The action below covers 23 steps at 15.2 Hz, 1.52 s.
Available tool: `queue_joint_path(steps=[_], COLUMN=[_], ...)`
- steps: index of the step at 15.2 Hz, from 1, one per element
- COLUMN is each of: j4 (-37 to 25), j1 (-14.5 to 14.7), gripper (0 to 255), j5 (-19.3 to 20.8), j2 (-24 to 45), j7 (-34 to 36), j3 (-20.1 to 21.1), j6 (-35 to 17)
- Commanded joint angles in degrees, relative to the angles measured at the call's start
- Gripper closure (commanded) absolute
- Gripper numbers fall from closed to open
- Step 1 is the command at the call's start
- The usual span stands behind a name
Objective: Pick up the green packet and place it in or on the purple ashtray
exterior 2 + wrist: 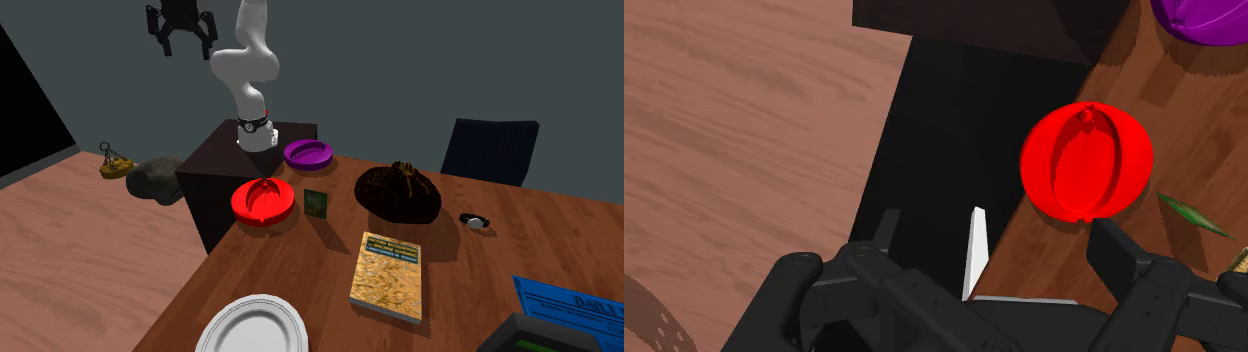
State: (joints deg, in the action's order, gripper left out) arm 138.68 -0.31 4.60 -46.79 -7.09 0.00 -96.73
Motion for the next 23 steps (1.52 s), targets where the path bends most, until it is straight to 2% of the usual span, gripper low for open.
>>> queue_joint_path(steps=[1, 12, 23], j4=[0.00, -0.68, -4.78], j1=[0.00, 8.53, 15.62], gripper=[0, 0, 0], j5=[0.00, -1.37, -1.41], j2=[0.00, 17.33, 34.63], j7=[0.00, -9.98, -19.30], j3=[0.00, 3.04, 7.78], j6=[0.00, -15.72, -27.84])
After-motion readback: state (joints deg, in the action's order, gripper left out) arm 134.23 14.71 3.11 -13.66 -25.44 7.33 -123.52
